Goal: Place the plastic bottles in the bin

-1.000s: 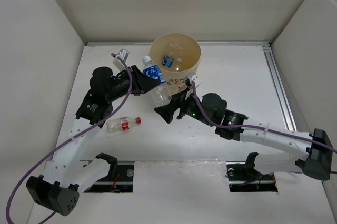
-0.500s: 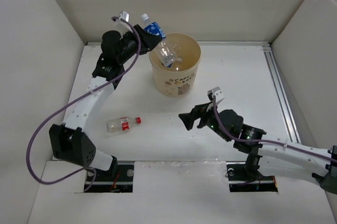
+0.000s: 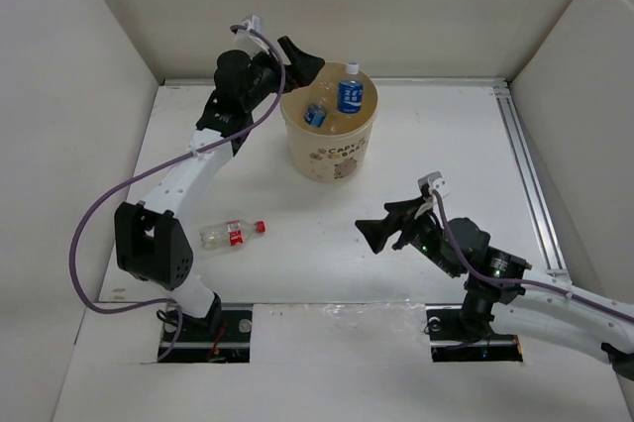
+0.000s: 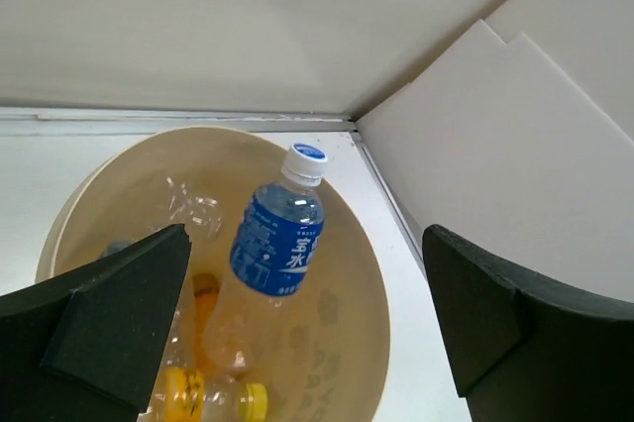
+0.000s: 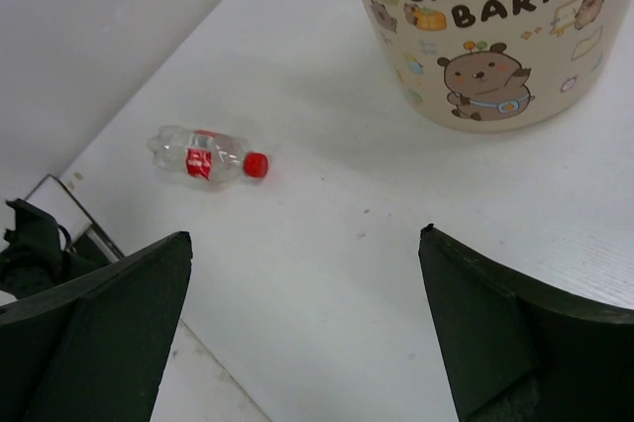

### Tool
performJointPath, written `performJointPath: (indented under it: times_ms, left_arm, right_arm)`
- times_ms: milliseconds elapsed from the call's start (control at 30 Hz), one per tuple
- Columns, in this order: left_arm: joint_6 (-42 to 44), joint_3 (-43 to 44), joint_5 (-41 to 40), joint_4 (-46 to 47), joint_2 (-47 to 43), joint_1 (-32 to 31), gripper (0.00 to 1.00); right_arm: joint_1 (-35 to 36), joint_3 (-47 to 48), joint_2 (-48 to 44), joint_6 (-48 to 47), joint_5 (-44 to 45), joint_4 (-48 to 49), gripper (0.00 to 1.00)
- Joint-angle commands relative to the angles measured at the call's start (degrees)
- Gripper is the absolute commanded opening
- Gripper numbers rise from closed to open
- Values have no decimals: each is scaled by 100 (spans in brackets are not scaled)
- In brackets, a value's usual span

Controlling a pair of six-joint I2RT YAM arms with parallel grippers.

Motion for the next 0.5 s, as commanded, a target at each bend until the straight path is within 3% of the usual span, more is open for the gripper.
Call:
performJointPath:
  times_ms: [0,167,267,333,367,467]
  left_arm:
    - [110,-158,-506,-41,-672,-23,100]
    - [-459,-334,-2200,-2436,-1436,-23,100]
    - [-1513,-694,-2826,-3764,-1997,-23,100]
    - [-2232,-1387,-3214,-4198,-2438,-23,100]
    - [-3054,-1677,-3319,-4374,-2701,-23,100]
    - [-3912,-2811,-3645,-4587,-3878,-23,100]
  right_arm:
    - [45,278,-44,-178,12,-321,100]
    - [45,603,132,-318,117,-655,100]
    - [45,744,202,-423,65,-717,100]
    - [45,797,273,-493,4,-717,100]
    - [45,797,325,-494,3,-717,100]
    - [45,859,456,-494,-119,-639,100]
